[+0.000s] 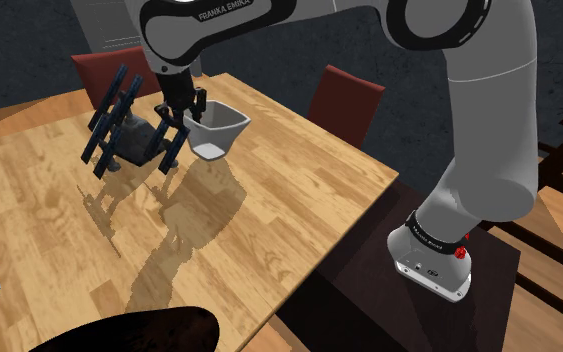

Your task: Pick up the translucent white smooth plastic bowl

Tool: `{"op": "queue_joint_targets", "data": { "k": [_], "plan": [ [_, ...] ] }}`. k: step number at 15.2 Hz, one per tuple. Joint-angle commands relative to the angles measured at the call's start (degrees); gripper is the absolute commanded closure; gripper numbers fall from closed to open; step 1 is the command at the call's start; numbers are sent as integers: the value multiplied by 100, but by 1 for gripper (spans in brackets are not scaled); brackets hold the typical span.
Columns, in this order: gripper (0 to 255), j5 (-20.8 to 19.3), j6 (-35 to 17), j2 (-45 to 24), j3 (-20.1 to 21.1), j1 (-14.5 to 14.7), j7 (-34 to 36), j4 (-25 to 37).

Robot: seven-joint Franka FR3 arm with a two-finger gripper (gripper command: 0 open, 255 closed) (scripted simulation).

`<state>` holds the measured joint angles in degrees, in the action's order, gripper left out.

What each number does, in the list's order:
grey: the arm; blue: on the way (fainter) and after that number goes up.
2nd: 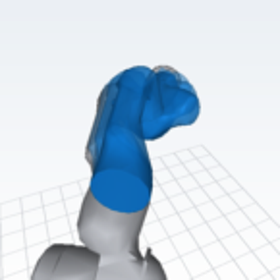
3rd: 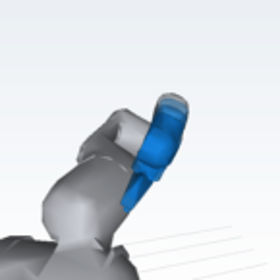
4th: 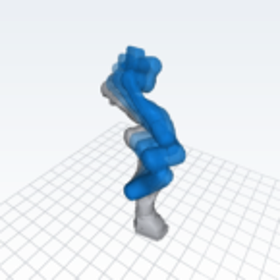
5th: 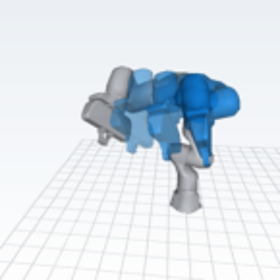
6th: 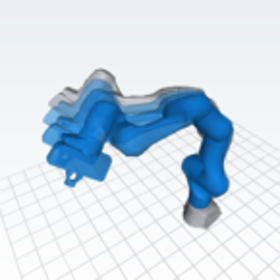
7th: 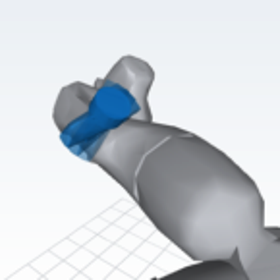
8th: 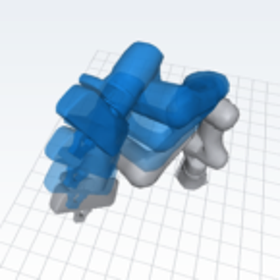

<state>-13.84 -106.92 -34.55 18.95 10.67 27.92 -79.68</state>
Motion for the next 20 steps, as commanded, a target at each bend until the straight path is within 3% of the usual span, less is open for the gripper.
{"op": "queue_joint_targets", "data": {
  "k": [1, 20],
  "plan": [
    [255, -5, 18, -23, -9, -1, 1, -5],
    [255, 93, 1015, 197, 43, 55, -114, 794]
  ]
}}
